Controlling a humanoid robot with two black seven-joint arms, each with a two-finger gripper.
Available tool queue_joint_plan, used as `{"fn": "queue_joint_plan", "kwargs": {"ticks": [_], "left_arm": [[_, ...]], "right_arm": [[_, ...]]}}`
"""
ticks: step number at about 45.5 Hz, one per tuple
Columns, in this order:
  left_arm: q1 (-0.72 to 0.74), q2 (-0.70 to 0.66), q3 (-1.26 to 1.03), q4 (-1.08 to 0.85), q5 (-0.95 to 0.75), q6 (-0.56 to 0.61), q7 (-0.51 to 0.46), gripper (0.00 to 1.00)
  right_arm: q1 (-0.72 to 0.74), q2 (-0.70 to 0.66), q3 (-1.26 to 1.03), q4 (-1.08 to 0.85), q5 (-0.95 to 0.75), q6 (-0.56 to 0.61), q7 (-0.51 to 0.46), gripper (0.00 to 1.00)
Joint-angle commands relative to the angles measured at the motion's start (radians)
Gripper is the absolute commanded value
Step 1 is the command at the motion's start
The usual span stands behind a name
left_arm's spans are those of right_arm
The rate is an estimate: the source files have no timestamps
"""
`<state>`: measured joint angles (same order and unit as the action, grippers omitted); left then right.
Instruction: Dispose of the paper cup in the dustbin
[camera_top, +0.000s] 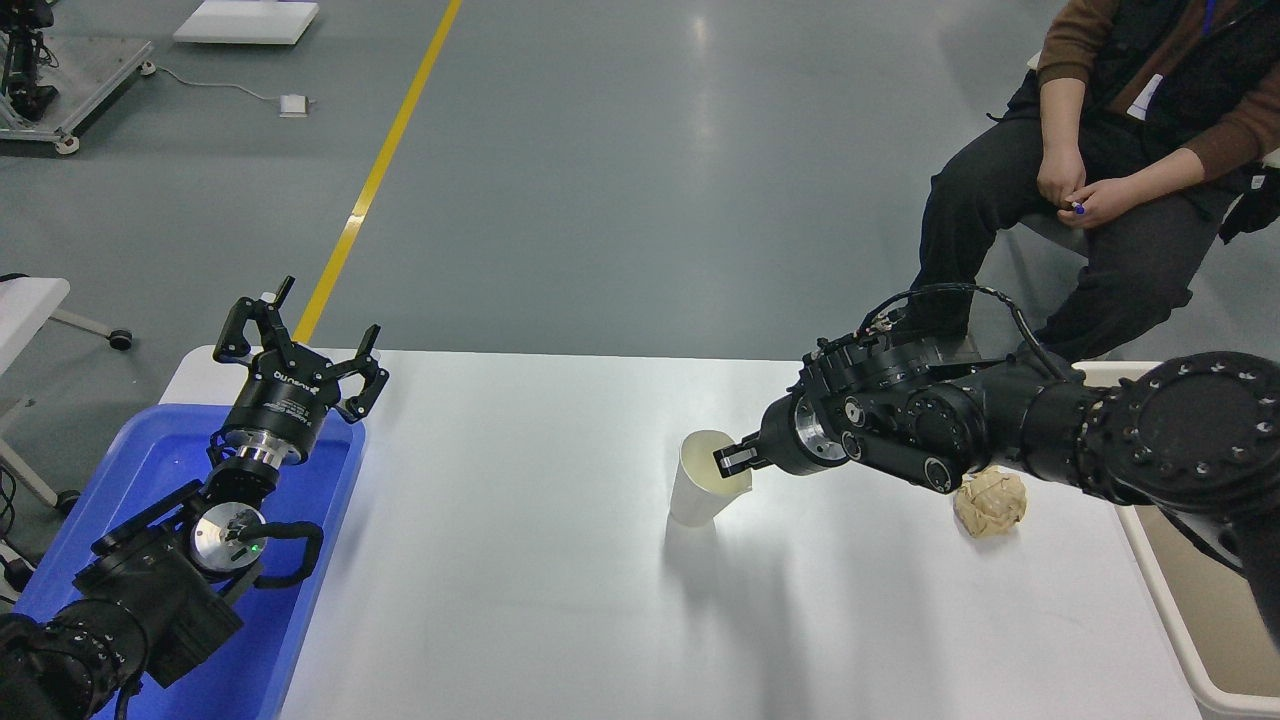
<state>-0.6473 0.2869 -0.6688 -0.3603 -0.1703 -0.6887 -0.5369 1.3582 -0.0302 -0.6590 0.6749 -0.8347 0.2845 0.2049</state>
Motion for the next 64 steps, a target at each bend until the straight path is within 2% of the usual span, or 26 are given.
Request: {"fn": "queue_joint_plan", "kwargs": {"ticks": [1,35,46,56,64], "left_arm": [[0.0,0.0,0.0,0.0,0.0,0.0,0.0,1.0],[0.0,0.0,0.0,0.0,0.0,0.0,0.0,1.0],[0.0,0.0,0.0,0.0,0.0,0.0,0.0,1.0],[0.0,0.0,0.0,0.0,0.0,-0.002,0.0,1.0],[0.0,0.0,0.0,0.0,0.0,0.0,0.0,1.0]], "right_arm": [[0.078,-0.06,-0.004,0.063,0.025,0.019,0.002,0.0],[0.628,-0.332,-0.166,0.4,0.135,0.131,-0.005,0.0],[0.667,-0.448,-0.165,0.408,0.137,0.154,-0.009,0.0],[0.656,-0.625,-0.148,0.404,0.138,0.156,-0.009,0.0],[0.599,-0.815,-0.1,0.396,0.141,0.154,0.001,0.0]]}}
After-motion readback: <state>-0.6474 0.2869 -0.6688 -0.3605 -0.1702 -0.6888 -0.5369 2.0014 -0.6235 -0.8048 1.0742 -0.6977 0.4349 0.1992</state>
